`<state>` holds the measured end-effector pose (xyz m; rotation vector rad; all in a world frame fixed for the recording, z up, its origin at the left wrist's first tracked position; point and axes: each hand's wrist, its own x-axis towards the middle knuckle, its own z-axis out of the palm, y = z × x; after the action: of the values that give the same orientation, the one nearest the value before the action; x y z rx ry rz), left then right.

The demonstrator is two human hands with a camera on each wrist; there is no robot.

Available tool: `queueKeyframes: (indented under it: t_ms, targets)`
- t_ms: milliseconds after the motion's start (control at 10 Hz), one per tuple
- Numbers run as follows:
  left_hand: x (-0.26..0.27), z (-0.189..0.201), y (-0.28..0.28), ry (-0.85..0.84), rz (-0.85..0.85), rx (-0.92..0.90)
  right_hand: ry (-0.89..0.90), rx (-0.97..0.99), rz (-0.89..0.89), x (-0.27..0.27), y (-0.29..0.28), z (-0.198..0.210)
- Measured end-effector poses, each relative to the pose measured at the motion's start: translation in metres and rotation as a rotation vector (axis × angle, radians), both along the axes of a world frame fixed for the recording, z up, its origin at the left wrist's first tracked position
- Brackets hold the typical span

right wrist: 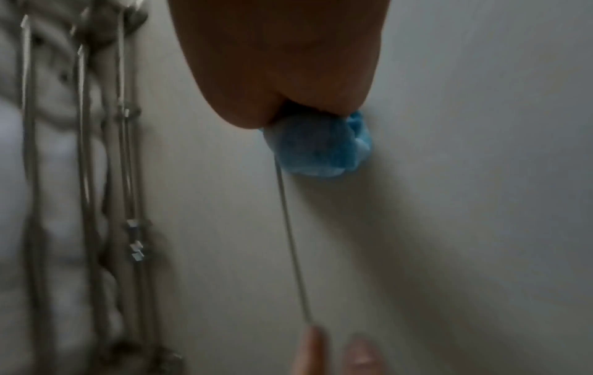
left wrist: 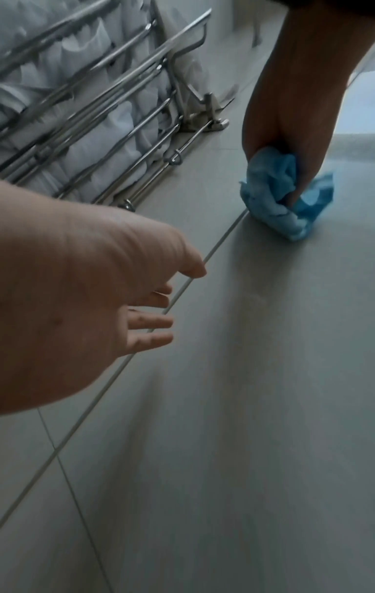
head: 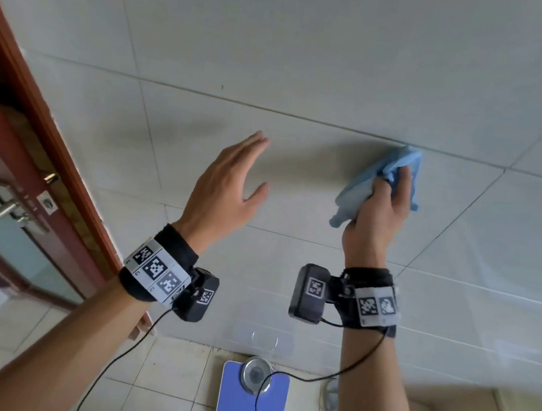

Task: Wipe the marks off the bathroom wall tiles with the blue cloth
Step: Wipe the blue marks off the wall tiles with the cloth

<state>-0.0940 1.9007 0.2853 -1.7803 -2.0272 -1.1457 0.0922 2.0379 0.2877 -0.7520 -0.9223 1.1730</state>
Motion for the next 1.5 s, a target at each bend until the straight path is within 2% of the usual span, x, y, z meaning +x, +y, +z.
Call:
queueKeyframes:
  t_ms: [200,300,400,500,700,800,900,1000,1100,1300,1500]
  targets:
    - [0.038,-0.027,-0.023,-0.450,-0.092,-0.173,0.159,-0.185,0.654,0.015,-0.010,-0.006]
    - [0.041,-0.035,-0.047,-0.587,-0.037,-0.193,0.122,-0.270,0.765,-0.005,-0.035,-0.015]
    - [0.026,-0.047,-0.081,-0.746,0.050,-0.153,-0.013,-0.404,0.855,-0.035,-0.074,-0.023]
    - [0.000,-0.059,-0.125,-0.939,0.162,-0.083,-0.096,-0.535,1.045,-0.070,-0.121,-0.029]
    - [-0.073,-0.077,-0.236,-1.254,0.314,0.088,-0.213,-0.599,1.316,-0.161,-0.211,-0.029]
    - [-0.108,-0.074,-0.297,-1.251,0.374,0.154,-0.290,-0.619,1.409,-0.210,-0.261,-0.030]
    - [-0.142,-0.073,-0.362,-1.162,0.498,0.133,-0.421,-0.597,1.423,-0.257,-0.314,-0.032]
    - [-0.170,-0.073,-0.423,-1.118,0.596,0.124,-0.447,-0.580,1.503,-0.291,-0.365,-0.032]
    - [-0.187,-0.076,-0.473,-1.155,0.650,0.142,-0.419,-0.539,1.641,-0.332,-0.412,-0.035]
    - [-0.211,-0.094,-0.547,-1.192,0.667,0.123,-0.610,-0.378,1.727,-0.390,-0.477,-0.038]
    - [-0.240,-0.095,-0.590,-1.063,0.921,0.272,-0.668,-0.330,1.785,-0.457,-0.523,-0.053]
